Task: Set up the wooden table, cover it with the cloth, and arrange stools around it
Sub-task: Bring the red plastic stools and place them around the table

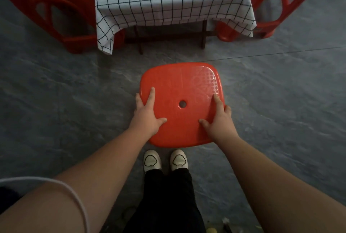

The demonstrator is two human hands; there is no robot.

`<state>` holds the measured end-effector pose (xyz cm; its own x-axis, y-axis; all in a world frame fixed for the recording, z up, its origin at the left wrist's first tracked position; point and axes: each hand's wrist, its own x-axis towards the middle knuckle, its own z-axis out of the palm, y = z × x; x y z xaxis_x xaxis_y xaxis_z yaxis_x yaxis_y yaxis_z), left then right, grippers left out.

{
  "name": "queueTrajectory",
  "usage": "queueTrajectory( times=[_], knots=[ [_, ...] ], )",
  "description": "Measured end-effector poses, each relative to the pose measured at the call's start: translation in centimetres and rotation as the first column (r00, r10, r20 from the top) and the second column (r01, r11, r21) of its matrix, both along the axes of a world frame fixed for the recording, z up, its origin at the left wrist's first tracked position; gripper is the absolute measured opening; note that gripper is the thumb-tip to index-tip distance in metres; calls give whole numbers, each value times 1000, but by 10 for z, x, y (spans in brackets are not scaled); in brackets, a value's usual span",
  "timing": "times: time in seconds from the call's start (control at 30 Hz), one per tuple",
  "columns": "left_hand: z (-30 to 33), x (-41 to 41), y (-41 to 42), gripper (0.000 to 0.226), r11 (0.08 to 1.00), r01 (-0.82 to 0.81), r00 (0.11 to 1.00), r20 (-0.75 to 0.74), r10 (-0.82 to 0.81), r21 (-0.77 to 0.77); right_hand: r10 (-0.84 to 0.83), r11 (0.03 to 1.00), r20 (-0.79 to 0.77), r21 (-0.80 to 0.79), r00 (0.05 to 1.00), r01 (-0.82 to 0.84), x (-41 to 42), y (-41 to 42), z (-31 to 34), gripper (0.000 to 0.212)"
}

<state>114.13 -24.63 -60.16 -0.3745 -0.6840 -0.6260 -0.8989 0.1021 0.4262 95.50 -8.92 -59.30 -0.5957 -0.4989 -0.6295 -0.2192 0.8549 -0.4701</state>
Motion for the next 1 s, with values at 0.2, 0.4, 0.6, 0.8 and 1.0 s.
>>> queueTrajectory(
  times=[0.2,0.4,0.6,0.8,1.0],
  knots=[
    [3,9,11,122,1000,-2,1000,6,2,7,-7,1000,4,-5,1000,7,10,12,1,100],
    [4,10,14,122,1000,-6,1000,18,6,18,5,1000,2,25,1000,-5,14,12,3,101],
    [18,4,14,114,998,65,991,122,-63,-13,81,986,-30,146,996,-76,15,8,14,99],
    [64,13,8,79,988,120,987,122,-107,-102,240,956,-84,193,967,-221,13,-5,62,76],
    [187,60,3,65,950,228,972,100,-211,-213,393,919,-229,114,891,-376,27,-9,196,62]
  ],
)
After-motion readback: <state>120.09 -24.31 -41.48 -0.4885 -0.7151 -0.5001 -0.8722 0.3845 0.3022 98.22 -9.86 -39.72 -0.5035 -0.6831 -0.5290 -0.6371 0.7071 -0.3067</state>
